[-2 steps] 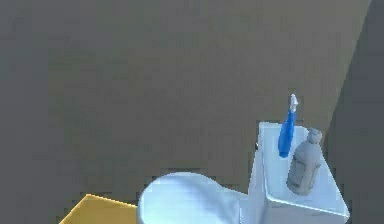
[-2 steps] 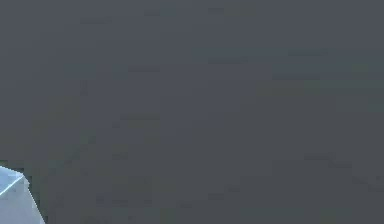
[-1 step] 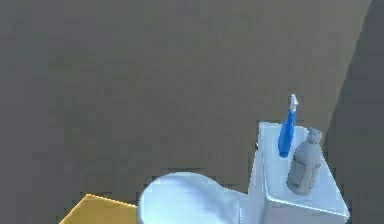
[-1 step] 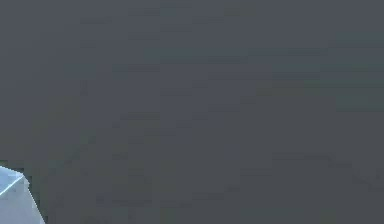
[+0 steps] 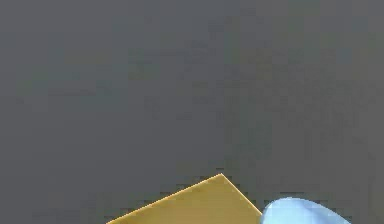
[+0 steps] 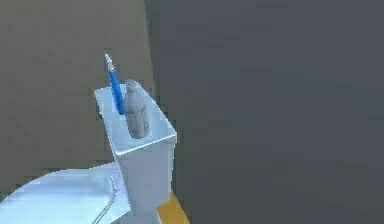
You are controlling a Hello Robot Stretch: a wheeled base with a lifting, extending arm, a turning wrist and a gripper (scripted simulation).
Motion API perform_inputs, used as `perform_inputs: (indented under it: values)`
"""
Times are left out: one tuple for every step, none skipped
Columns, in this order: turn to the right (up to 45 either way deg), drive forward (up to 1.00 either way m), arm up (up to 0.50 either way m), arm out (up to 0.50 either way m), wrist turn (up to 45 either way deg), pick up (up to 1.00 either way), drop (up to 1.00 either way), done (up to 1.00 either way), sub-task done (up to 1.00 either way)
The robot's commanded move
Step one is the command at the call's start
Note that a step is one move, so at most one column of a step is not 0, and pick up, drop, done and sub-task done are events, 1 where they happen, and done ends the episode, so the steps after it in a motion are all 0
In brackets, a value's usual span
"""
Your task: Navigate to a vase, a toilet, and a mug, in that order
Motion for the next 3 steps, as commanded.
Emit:
perform_inputs:
  values:
    - [-45.0, 0.0, 0.0, 0.0, 0.0, 0.0, 0.0, 0.0, 0.0]
    - [-45.0, 0.0, 0.0, 0.0, 0.0, 0.0, 0.0, 0.0, 0.0]
    - [-6.0, 0.0, 0.0, 0.0, 0.0, 0.0, 0.0, 0.0, 0.0]
